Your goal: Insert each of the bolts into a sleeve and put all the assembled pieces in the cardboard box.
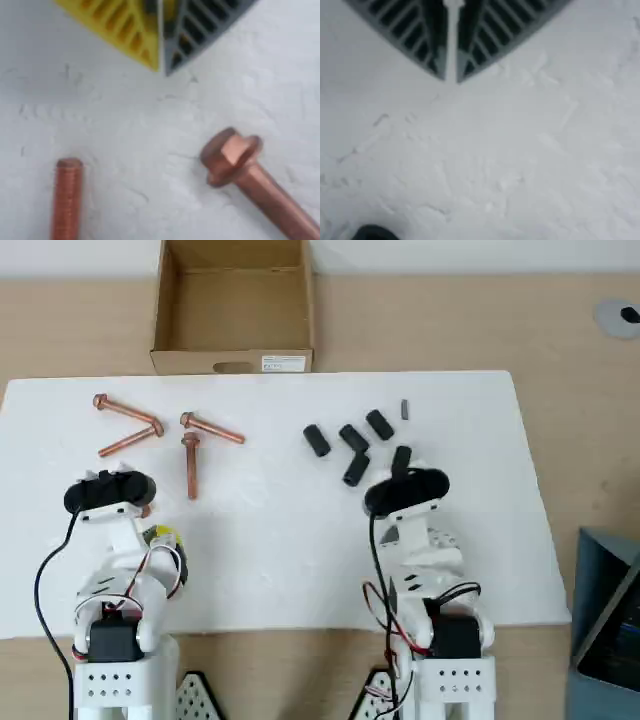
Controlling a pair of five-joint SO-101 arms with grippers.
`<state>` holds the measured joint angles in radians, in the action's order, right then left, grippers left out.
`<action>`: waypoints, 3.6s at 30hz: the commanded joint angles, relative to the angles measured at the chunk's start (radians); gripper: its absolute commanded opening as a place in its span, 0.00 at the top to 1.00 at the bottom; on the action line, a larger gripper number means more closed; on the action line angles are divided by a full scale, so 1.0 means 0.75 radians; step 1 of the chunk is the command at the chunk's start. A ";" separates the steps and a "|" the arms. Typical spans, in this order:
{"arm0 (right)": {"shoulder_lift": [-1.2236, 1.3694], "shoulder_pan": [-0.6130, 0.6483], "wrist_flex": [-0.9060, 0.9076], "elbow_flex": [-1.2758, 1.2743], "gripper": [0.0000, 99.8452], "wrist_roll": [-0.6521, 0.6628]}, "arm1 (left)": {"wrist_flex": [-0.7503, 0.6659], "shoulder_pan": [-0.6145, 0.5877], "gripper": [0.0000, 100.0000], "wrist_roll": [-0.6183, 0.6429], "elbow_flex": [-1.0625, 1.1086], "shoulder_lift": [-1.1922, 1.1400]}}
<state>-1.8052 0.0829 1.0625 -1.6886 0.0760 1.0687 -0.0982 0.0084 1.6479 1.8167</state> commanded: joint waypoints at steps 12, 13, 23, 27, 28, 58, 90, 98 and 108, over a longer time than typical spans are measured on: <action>-0.154 0.017 0.004 -0.001 0.99 -0.012 | -0.029 0.055 0.99 -0.012 0.000 0.011; -0.154 0.017 0.004 -0.001 0.99 -0.012 | -0.029 0.051 0.99 -0.012 0.000 0.011; -0.144 -0.019 0.205 0.244 0.99 -0.010 | 0.106 0.045 1.00 -0.004 -0.194 0.007; -0.142 -0.021 0.260 0.312 0.99 -0.006 | 0.108 0.045 0.99 -0.008 -0.260 0.007; -0.142 -0.024 0.268 0.330 0.99 -0.006 | 0.106 0.047 0.99 -0.008 -0.274 0.007; 1.779 -0.024 0.321 1.869 0.96 0.162 | 0.186 0.018 0.99 -0.245 -1.088 -1.192; 3.328 0.034 0.888 3.395 0.80 0.516 | 0.188 -0.268 0.91 -0.254 -1.297 -1.644; 3.450 0.099 0.869 3.424 0.80 0.534 | 0.184 -0.268 0.91 -0.254 -1.254 -1.642; 3.577 0.097 0.771 3.432 0.80 0.532 | 0.186 -0.268 0.91 -0.254 -1.225 -1.636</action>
<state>0.8753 0.1504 1.6686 0.8385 0.4687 1.2037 -0.2900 -0.1772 0.7365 0.5861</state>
